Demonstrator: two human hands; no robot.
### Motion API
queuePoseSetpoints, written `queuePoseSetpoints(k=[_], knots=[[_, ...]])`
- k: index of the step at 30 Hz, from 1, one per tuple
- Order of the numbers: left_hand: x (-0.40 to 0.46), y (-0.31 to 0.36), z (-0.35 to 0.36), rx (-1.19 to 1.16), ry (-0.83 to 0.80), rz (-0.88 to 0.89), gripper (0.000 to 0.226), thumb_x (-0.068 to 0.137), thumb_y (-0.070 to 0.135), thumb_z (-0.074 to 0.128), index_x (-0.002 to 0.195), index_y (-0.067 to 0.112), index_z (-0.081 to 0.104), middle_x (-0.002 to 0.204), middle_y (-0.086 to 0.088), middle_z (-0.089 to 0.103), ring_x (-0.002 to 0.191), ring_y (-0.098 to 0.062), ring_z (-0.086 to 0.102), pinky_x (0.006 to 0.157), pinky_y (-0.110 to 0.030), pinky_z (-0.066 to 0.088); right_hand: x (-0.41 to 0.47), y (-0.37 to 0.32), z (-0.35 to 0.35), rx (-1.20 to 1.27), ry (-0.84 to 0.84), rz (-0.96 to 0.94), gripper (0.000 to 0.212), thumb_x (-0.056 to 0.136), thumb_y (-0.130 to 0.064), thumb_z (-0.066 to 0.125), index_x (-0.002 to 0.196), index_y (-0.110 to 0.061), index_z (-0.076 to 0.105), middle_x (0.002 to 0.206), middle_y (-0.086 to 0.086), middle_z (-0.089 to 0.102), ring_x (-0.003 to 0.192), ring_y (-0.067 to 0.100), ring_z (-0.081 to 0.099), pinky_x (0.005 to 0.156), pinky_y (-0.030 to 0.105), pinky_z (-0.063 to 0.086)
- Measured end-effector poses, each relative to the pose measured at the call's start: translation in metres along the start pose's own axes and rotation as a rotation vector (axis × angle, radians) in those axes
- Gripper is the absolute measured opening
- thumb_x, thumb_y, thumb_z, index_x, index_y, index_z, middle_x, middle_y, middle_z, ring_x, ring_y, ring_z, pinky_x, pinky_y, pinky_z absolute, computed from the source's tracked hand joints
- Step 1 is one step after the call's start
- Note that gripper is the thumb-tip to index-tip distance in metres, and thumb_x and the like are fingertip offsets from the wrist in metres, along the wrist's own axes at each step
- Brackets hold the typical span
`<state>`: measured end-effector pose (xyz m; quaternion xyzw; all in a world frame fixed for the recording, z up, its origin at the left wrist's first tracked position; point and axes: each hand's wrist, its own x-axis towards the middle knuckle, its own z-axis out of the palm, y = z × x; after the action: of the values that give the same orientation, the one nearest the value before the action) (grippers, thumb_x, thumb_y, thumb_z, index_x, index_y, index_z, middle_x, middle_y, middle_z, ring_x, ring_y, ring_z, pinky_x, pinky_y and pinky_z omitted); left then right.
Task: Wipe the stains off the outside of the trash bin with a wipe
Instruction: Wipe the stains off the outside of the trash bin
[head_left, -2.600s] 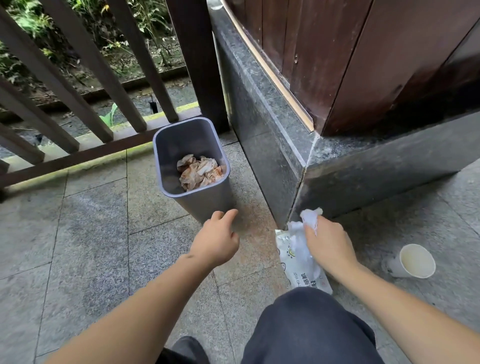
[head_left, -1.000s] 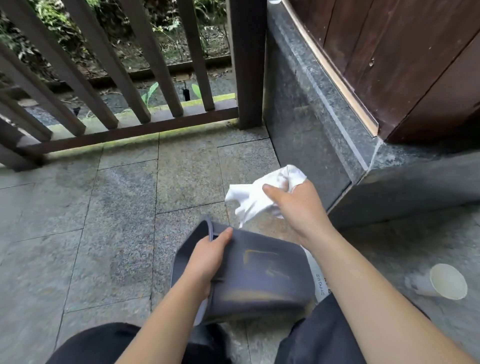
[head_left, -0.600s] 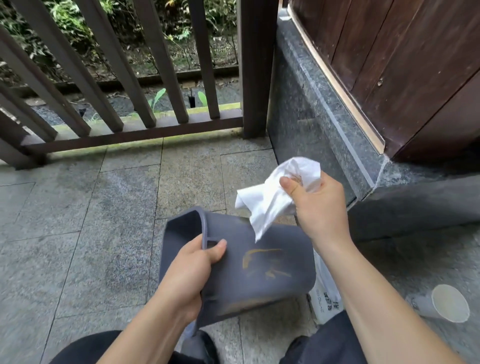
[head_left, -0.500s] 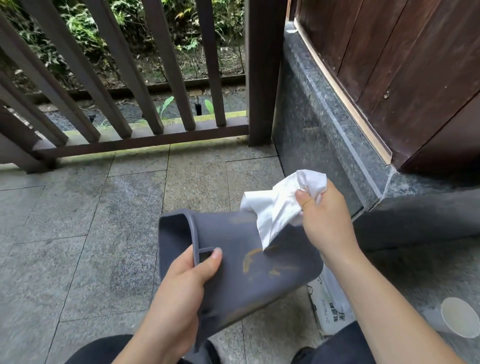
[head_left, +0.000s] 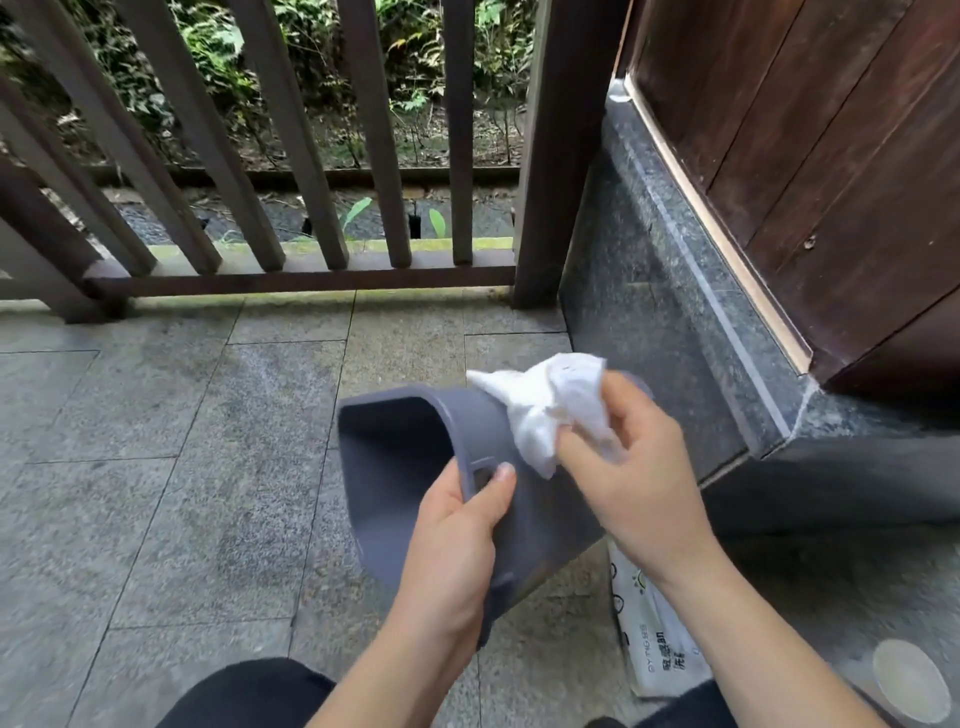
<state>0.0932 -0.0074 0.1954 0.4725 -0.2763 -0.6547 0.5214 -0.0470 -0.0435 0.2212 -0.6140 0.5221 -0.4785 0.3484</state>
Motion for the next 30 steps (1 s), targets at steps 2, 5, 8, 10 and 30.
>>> queuePoseSetpoints(k=[2, 5, 8, 10, 30], knots=[[0.002, -0.007, 0.002, 0.006, -0.029, -0.002, 0.029, 0.095, 0.014, 0.059, 0.116, 0.026, 0.075, 0.119, -0.007, 0.077, 0.114, -0.024, 0.071, 0.096, -0.039, 0.056, -0.003, 0.002, 0.012, -0.11, -0.116, 0.001, 0.024, 0.084, -0.01, 0.07, 0.103, -0.024, 0.066, 0.092, -0.014, 0.07, 0.088, 0.002, 0.066, 0.075, 0.015, 0.049], [0.004, -0.017, -0.001, 0.14, -0.036, 0.011, 0.037, 0.1, 0.005, 0.053, 0.124, 0.028, 0.07, 0.124, 0.001, 0.076, 0.121, -0.018, 0.067, 0.105, -0.044, 0.049, -0.003, 0.008, 0.02, -0.163, -0.192, 0.075, 0.03, 0.085, -0.014, 0.07, 0.111, -0.028, 0.065, 0.102, -0.02, 0.068, 0.098, 0.0, 0.062, 0.084, 0.013, 0.045], [0.003, -0.02, -0.004, 0.391, -0.037, 0.019, 0.041, 0.099, 0.004, 0.052, 0.126, 0.03, 0.068, 0.12, 0.012, 0.075, 0.119, -0.005, 0.065, 0.104, -0.037, 0.048, -0.004, 0.015, 0.019, -0.219, -0.253, 0.111, 0.023, 0.089, -0.012, 0.067, 0.11, -0.02, 0.07, 0.102, -0.007, 0.066, 0.097, 0.008, 0.061, 0.084, 0.025, 0.047], [0.002, -0.021, -0.006, 0.574, -0.027, 0.044, 0.039, 0.097, 0.006, 0.053, 0.118, 0.034, 0.069, 0.109, 0.021, 0.075, 0.106, 0.007, 0.064, 0.092, -0.023, 0.048, -0.004, 0.017, 0.018, -0.26, -0.325, 0.122, 0.017, 0.089, -0.008, 0.062, 0.09, -0.023, 0.069, 0.088, -0.003, 0.057, 0.084, 0.009, 0.057, 0.073, 0.029, 0.044], [0.021, 0.024, -0.029, -0.673, -0.093, -0.554, 0.07, 0.097, 0.063, 0.043, 0.137, 0.008, 0.06, 0.079, -0.012, 0.068, 0.067, -0.024, 0.071, 0.066, -0.03, 0.057, -0.047, 0.006, 0.056, -0.362, -0.473, -0.231, 0.06, 0.07, 0.007, 0.046, 0.125, -0.014, 0.06, 0.109, 0.001, 0.049, 0.099, 0.022, 0.051, 0.087, 0.035, 0.047]])
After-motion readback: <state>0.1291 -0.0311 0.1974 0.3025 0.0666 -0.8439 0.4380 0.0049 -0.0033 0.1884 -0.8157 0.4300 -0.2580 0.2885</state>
